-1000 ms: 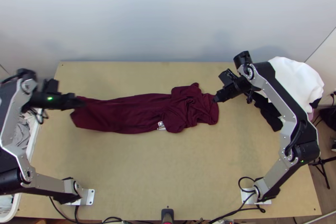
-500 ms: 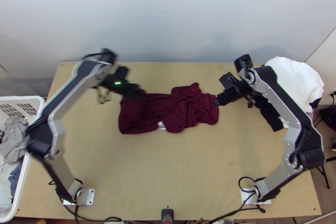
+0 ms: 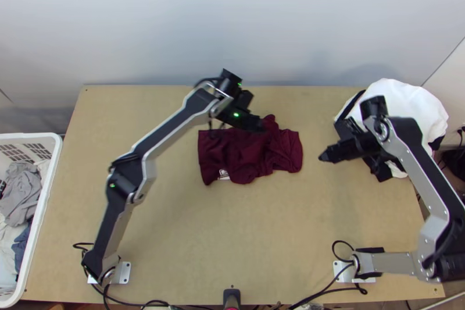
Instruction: Fold the t-shirt
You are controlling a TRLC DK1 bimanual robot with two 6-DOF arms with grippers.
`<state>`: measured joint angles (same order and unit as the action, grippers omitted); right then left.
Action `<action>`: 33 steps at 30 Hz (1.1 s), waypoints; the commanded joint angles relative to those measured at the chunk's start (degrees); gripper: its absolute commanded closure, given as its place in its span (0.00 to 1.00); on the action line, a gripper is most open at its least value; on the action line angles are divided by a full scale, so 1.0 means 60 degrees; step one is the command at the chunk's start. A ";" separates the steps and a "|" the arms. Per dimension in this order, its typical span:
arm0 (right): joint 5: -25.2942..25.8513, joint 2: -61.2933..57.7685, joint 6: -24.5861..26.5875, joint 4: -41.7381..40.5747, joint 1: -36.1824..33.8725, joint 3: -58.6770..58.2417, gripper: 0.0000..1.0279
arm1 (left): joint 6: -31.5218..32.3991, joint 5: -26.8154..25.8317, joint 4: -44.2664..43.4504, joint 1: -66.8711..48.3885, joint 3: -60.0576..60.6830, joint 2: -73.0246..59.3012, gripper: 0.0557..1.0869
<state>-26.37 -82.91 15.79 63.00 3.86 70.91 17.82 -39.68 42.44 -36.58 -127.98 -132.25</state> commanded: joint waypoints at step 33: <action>0.0689 -0.0053 -0.0347 -0.0671 0.2111 -0.0159 0.97 | -0.3791 0.4182 -0.0642 0.2625 0.5950 0.3335 0.96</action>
<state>-23.70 -77.84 13.72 60.69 8.40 64.71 2.07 -27.64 49.39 -26.30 -114.39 -123.28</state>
